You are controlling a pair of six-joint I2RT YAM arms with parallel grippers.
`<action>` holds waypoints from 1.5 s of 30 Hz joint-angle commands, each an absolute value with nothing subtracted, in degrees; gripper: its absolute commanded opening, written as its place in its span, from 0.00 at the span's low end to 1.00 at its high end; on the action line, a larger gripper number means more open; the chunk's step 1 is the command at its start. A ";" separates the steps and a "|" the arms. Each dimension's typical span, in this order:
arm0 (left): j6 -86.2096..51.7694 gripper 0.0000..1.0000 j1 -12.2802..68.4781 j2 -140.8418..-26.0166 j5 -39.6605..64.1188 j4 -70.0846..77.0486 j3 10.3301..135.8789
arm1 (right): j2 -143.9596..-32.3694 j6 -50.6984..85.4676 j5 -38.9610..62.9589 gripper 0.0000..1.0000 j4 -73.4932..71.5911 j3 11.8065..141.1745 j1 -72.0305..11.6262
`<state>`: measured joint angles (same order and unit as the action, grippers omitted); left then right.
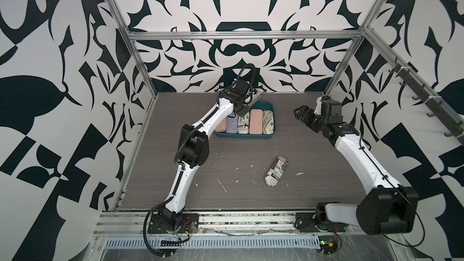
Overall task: Put the glasses cases into the storage boxes
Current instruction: Place the glasses case in the storage box.
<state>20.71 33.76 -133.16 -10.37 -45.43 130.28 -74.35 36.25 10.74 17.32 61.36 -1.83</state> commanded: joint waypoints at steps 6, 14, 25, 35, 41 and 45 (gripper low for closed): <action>34.80 0.34 34.31 -135.44 -19.01 -34.49 132.35 | -74.52 36.28 12.03 0.89 16.17 60.71 -1.49; 42.93 0.34 36.41 -138.73 -21.70 -24.25 130.17 | -75.30 36.69 12.44 0.89 16.08 60.25 -1.52; 47.33 0.38 37.10 -138.48 -22.73 -16.55 124.55 | -76.94 36.97 12.74 0.89 15.07 59.23 -1.50; 48.99 0.46 36.09 -137.78 -20.44 -12.07 120.73 | -77.99 37.62 13.47 0.89 13.99 58.41 -1.50; 48.08 0.48 35.61 -136.76 -17.85 -13.59 121.06 | -78.33 37.92 13.62 0.89 13.53 57.83 -1.50; 47.87 0.52 35.07 -137.90 -17.55 -15.98 123.58 | -78.83 38.41 14.14 0.89 12.77 57.57 -1.50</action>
<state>48.03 35.62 -139.90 -19.16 -14.63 121.58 -78.83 37.54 13.28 14.87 57.87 -1.69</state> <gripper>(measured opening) 0.516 0.886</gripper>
